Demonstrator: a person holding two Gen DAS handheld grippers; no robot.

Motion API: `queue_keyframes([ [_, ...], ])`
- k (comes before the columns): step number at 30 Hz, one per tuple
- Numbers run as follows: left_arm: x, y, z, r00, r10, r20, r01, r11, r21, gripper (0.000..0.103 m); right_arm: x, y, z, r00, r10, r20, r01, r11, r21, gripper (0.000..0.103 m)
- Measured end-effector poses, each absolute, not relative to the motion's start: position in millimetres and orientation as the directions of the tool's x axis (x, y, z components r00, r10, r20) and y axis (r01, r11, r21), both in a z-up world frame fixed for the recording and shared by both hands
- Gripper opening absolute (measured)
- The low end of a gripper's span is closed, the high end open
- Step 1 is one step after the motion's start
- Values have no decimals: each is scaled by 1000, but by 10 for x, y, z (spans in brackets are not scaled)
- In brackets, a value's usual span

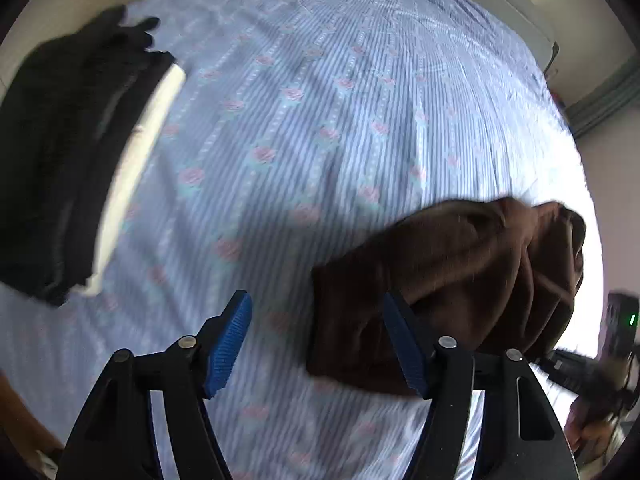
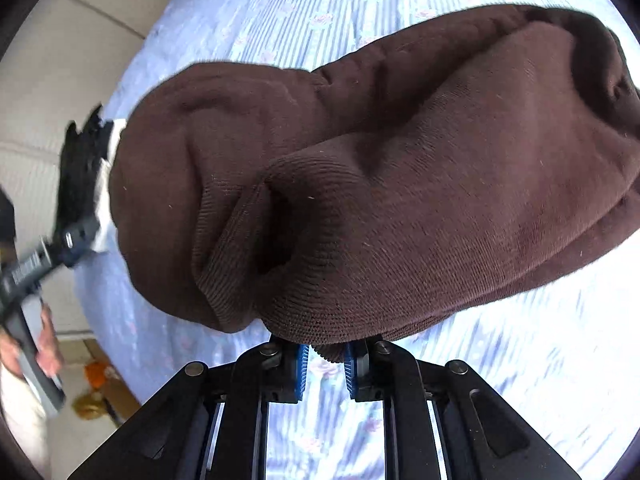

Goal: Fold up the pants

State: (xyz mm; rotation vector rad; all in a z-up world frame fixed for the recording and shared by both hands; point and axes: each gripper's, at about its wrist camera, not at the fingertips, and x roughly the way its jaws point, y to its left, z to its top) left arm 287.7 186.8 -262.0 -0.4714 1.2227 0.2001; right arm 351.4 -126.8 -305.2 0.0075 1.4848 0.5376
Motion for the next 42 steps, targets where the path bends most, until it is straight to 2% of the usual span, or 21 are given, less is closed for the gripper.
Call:
queue_keyframes([
  [4, 2975, 1905, -3080, 280, -214, -936, -477, 815, -330, 74, 3468, -1219, -3097, 7, 328, -945, -301, 901, 311, 17],
  [5, 2954, 1901, -3165, 276, -236, -932, -510, 786, -350, 71, 3458, -1197, -3103, 13, 328, -945, -287, 906, 311, 17],
  [6, 2926, 1899, -3203, 287, -256, -923, -535, 757, -376, 50, 3431, -1215, -3101, 19, 319, -948, -278, 912, 301, 17],
  [7, 2899, 1889, -3189, 301, -277, -913, -553, 729, -404, 37, 3407, -1210, -3093, 26, 313, -949, -274, 915, 294, 17],
  [12, 2803, 1810, -2700, 297, -49, -954, -544, 812, -211, 33, 3341, -1421, -2970, 57, 333, -941, -247, 918, 309, 17],
  [15, 2829, 1871, -2784, 221, 22, -975, -549, 829, -106, 31, 3326, -1518, -2921, 54, 339, -939, -244, 917, 316, 17],
  [16, 2854, 1859, -2830, 187, 62, -980, -551, 833, -53, 17, 3314, -1521, -2928, 51, 327, -944, -245, 920, 306, 17],
  [17, 2869, 1850, -2900, 103, 172, -980, -559, 825, 87, 8, 3293, -1513, -2942, 49, 314, -948, -244, 924, 294, 17],
  [18, 2851, 1885, -2936, 69, 198, -978, -556, 822, 128, 6, 3282, -1500, -2947, 51, 296, -954, -247, 929, 275, 18],
  [19, 2837, 1899, -2942, 75, 168, -983, -555, 826, 99, 15, 3268, -1499, -2938, 56, 289, -956, -259, 929, 266, 19],
  [20, 2811, 1886, -2890, 100, 141, -985, -555, 830, 62, 19, 3257, -1510, -2908, 64, 291, -954, -265, 927, 265, 20],
  [22, 2717, 1816, -2678, 136, 202, -970, -545, 833, 97, 44, 3207, -1574, -2767, 78, 270, -960, -265, 934, 241, 32],
  [23, 2653, 1746, -2526, 174, 238, -956, -534, 838, 111, 50, 3169, -1618, -2682, 94, 255, -962, -265, 938, 223, 35],
  [24, 2604, 1681, -2405, 215, 240, -947, -519, 849, 98, 58, 3146, -1661, -2592, 118, 253, -960, -264, 940, 216, 42],
  [25, 2562, 1607, -2284, 255, 228, -940, -496, 865, 75, 60, 3111, -1763, -2440, 157, 263, -952, -261, 941, 217, 51],
  [27, 2494, 1400, -2096, 305, 198, -931, -432, 901, 50, 62, 3071, -1978, -2226, 224, 268, -937, -238, 947, 214, 59],
  [30, 2600, 1010, -2008, 340, 164, -926, -350, 936, 37, 63, 3205, -2325, -2007, 308, 249, -918, -196, 961, 194, 59],
  [34, 2806, 543, -2075, 341, 114, -933, -248, 968, 28, 63, 3659, -2812, -1989, 382, 181, -906, -138, 981, 137, 59],
  [39, 3181, 45, -2004, 420, 179, -890, -66, 984, 167, 64, 4301, -3132, -2201, 385, 120, -915, -85, 992, 94, 59],
  [42, 3518, -92, -1928, 457, 115, -882, 150, 967, 204, 75, 4582, -3269, -2369, 347, 127, -929, -19, 991, 129, 59],
])
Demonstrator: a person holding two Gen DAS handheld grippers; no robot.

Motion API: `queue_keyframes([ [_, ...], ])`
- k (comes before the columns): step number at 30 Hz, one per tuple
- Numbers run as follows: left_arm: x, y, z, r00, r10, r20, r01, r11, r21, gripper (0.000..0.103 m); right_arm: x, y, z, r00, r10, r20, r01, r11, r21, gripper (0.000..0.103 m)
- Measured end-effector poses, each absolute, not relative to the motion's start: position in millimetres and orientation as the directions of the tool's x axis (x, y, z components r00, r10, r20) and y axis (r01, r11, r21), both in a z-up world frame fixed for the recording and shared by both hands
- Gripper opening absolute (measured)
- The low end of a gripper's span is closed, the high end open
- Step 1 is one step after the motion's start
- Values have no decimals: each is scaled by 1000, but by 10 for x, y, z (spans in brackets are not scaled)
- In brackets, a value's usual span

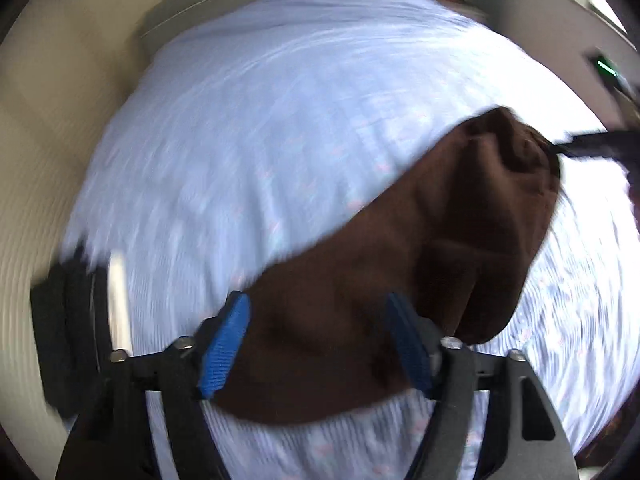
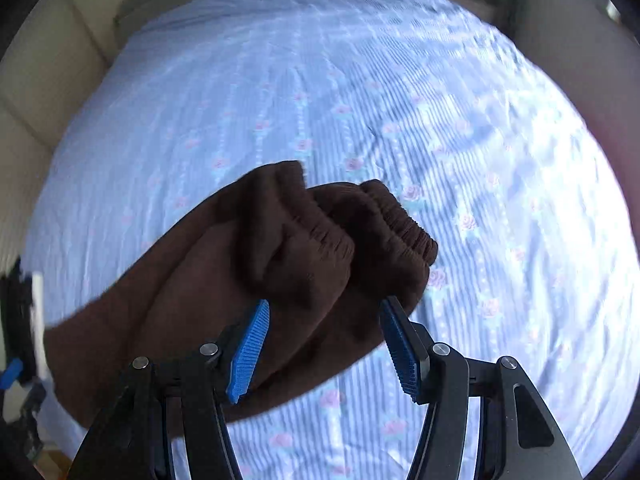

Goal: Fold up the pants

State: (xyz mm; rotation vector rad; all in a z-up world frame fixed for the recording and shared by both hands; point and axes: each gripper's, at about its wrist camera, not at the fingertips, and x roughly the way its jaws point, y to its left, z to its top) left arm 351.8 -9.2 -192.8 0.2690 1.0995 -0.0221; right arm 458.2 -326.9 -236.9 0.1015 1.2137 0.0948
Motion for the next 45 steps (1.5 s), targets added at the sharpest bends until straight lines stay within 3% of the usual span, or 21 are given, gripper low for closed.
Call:
queue_keyframes([
  [4, 4000, -149, -1958, 408, 56, -911, 357, 909, 215, 77, 4695, -3351, -2504, 350, 173, -921, 50, 978, 203, 59],
  [11, 4481, 23, -2463, 138, -64, -988, 356, 934, -11, 76, 4886, -3302, -2936, 252, 228, -941, 113, 958, 262, 58],
  [13, 4465, 65, -2679, 45, -94, -995, 345, 936, -73, 74, 4949, -3223, -3054, 214, 236, -948, 110, 958, 264, 37],
  [14, 4455, 78, -2758, 15, -99, -995, 342, 936, -88, 72, 4978, -3172, -3088, 209, 235, -949, 111, 959, 262, 35],
  [16, 4431, 103, -2806, 27, -71, -997, 347, 936, -57, 41, 4942, -3129, -3049, 218, 202, -955, 114, 966, 230, 17],
  [18, 4444, 153, -2752, 26, -115, -993, 318, 943, -100, 33, 4847, -3130, -2863, 264, 197, -944, 109, 967, 232, 14],
  [24, 4502, -23, -2484, 149, -89, -985, 341, 940, -34, 28, 4628, -3287, -2138, 450, 74, -890, 97, 987, 131, 13],
  [29, 4714, -185, -2850, 82, 10, -997, 310, 950, 35, 28, 4906, -3471, -2601, 314, 101, -944, 161, 974, 158, 14],
  [32, 4720, -206, -2887, 85, 47, -995, 263, 962, 68, 36, 4959, -3551, -2836, 249, 104, -963, 153, 978, 145, 22],
  [35, 4599, -267, -2635, 177, 97, -979, 248, 959, 140, 51, 4815, -3589, -2645, 328, 80, -941, 150, 979, 135, 44],
  [37, 4410, -327, -2352, 284, 113, -952, 220, 959, 179, 67, 4643, -3656, -2492, 403, 38, -914, 156, 982, 110, 86],
  [38, 4270, -364, -2199, 329, 91, -940, 200, 966, 163, 70, 4581, -3685, -2425, 437, 31, -899, 157, 981, 110, 93],
  [42, 3841, -612, -2072, 374, 38, -926, 192, 974, 118, 73, 4630, -3768, -2534, 432, 148, -890, 97, 973, 209, 95],
  [45, 3630, -815, -2222, 334, 48, -941, 218, 968, 127, 73, 4770, -3834, -2748, 368, 151, -918, 124, 970, 210, 95],
])
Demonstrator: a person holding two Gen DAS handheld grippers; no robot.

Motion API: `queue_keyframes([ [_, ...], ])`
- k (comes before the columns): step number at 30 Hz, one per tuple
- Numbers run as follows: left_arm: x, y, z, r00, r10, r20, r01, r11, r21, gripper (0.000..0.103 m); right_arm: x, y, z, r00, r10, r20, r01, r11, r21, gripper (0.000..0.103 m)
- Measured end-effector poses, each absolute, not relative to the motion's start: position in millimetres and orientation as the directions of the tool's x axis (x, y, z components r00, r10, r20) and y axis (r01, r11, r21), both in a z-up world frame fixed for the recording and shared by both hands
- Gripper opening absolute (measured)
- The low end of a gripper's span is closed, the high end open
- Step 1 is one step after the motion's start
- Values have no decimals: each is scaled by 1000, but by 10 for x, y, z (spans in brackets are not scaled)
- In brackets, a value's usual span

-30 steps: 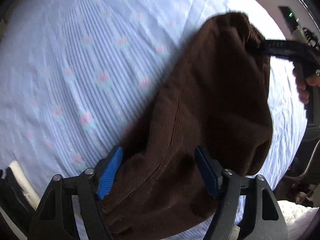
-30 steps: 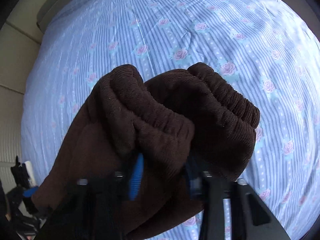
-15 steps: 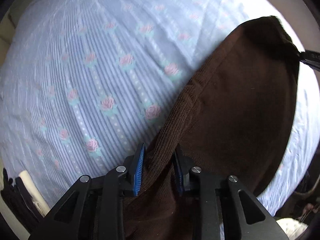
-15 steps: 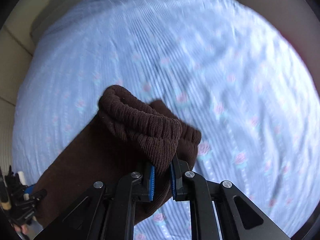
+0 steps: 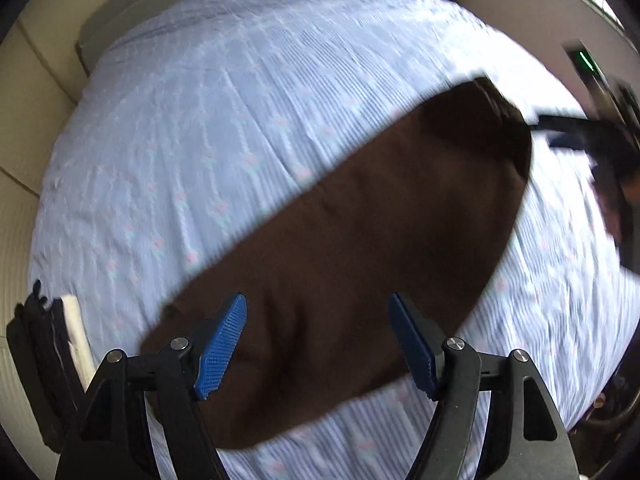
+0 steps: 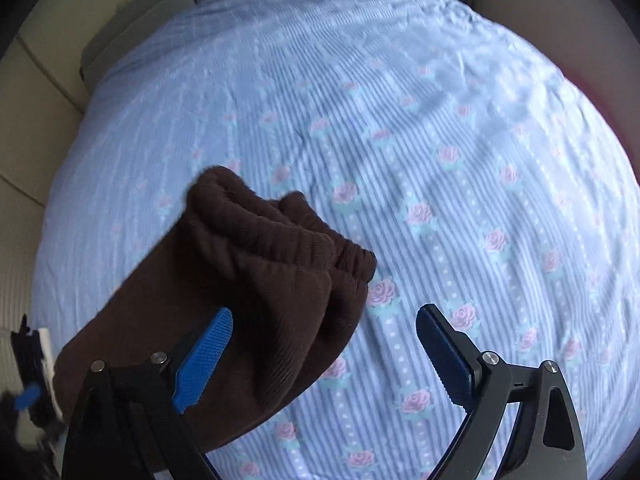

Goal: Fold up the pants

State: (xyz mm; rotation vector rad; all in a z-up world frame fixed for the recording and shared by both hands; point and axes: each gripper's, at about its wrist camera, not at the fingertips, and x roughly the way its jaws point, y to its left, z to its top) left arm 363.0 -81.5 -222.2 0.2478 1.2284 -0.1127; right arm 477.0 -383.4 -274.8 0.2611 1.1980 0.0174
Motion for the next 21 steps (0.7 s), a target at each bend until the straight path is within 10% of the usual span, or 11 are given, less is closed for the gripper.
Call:
queue_keyframes([
  [7, 3423, -1058, -2435, 232, -23, -972, 169, 986, 17, 73, 5039, -3956, -3081, 351, 184, -918, 221, 937, 272, 93],
  [8, 3414, -1065, -2425, 236, -19, -972, 159, 987, 20, 73, 5058, -3966, -3183, 335, 207, -919, 226, 929, 292, 89],
  [10, 3398, -1071, -2390, 243, -9, -970, 137, 990, 25, 73, 5067, -3983, -3293, 317, 259, -912, 240, 908, 342, 49],
  [13, 3364, -1068, -2374, 238, -9, -971, 140, 990, 25, 73, 5022, -4024, -3331, 320, 305, -897, 287, 871, 399, 30],
  [21, 3308, -914, -2195, 257, -18, -966, 121, 993, 14, 73, 4177, -4436, -2547, 450, 347, -823, 377, 762, 527, 24],
])
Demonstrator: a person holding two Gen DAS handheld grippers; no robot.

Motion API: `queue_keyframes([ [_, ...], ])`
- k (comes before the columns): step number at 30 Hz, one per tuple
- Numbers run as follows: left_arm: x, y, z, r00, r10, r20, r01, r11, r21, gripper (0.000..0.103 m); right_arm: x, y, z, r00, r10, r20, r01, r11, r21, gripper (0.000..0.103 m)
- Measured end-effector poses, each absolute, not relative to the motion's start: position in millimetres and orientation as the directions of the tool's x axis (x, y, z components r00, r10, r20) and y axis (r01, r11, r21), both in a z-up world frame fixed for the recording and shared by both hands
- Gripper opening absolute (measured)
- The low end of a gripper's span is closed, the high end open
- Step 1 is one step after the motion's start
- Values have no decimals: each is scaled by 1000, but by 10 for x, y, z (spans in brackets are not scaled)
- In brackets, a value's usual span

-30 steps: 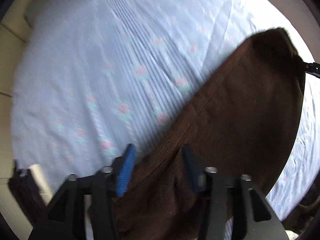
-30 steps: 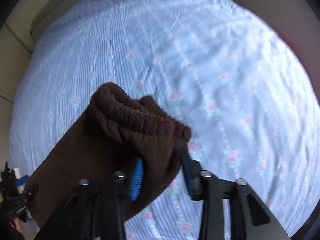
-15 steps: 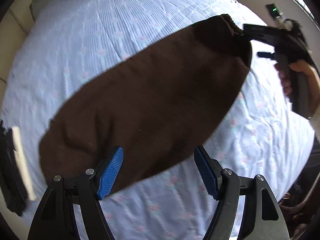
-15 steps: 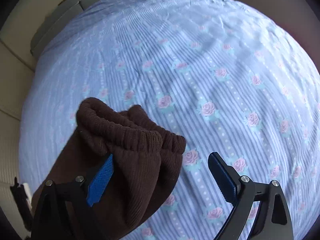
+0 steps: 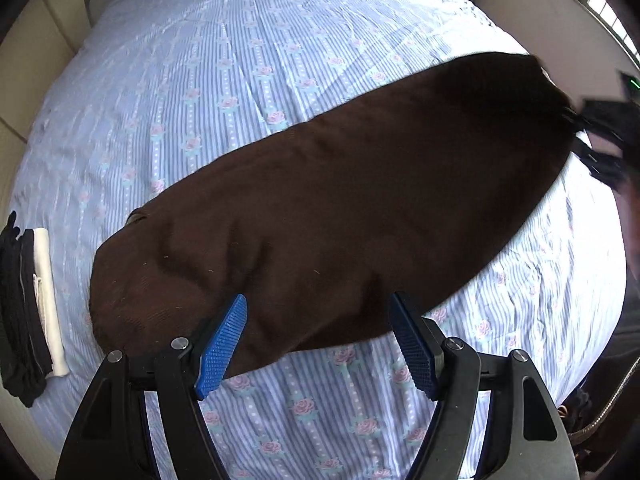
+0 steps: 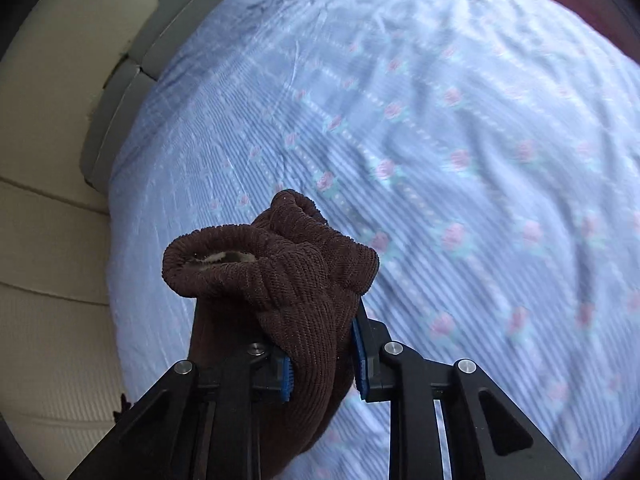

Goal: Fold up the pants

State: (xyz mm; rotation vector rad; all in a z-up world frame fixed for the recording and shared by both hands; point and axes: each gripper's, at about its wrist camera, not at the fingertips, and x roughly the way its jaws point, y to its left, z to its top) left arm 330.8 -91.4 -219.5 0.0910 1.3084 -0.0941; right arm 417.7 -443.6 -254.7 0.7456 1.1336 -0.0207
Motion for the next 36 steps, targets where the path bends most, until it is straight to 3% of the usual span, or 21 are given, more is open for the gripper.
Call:
queue_keyframes([
  [3, 3304, -960, -2222, 255, -9, -967, 145, 989, 29, 73, 3852, -4545, -2598, 389, 291, -874, 425, 785, 451, 24],
  [8, 3270, -1141, -2376, 216, 7, -976, 202, 978, 52, 73, 3570, -4757, -3212, 273, 260, -926, 534, 760, 371, 26],
  [11, 3231, -1252, -2407, 210, 12, -978, 228, 972, 60, 73, 3611, -4808, -3352, 232, 266, -936, 545, 761, 352, 45],
  [13, 3215, -1267, -2372, 210, -1, -978, 221, 974, 46, 73, 3631, -4825, -3280, 195, 218, -956, 523, 802, 289, 67],
  [14, 3211, -1266, -2335, 213, -9, -977, 212, 977, 38, 73, 3599, -4835, -3193, 193, 184, -964, 505, 824, 259, 69],
  [20, 3206, -1282, -2086, 256, -33, -966, 173, 985, 12, 73, 3502, -4542, -2403, 320, 30, -947, 217, 971, 104, 74],
  [25, 3270, -1374, -1991, 292, -40, -956, 191, 981, 17, 73, 4033, -4393, -2299, 405, 180, -896, 10, 979, 202, 73],
  [30, 3217, -1505, -1945, 297, -52, -953, 220, 975, 15, 73, 4356, -4512, -2646, 308, 271, -912, 60, 951, 302, 71],
  [36, 3136, -1672, -1994, 271, -62, -961, 258, 966, 11, 73, 4432, -4747, -2995, 270, 213, -939, 165, 950, 263, 71],
])
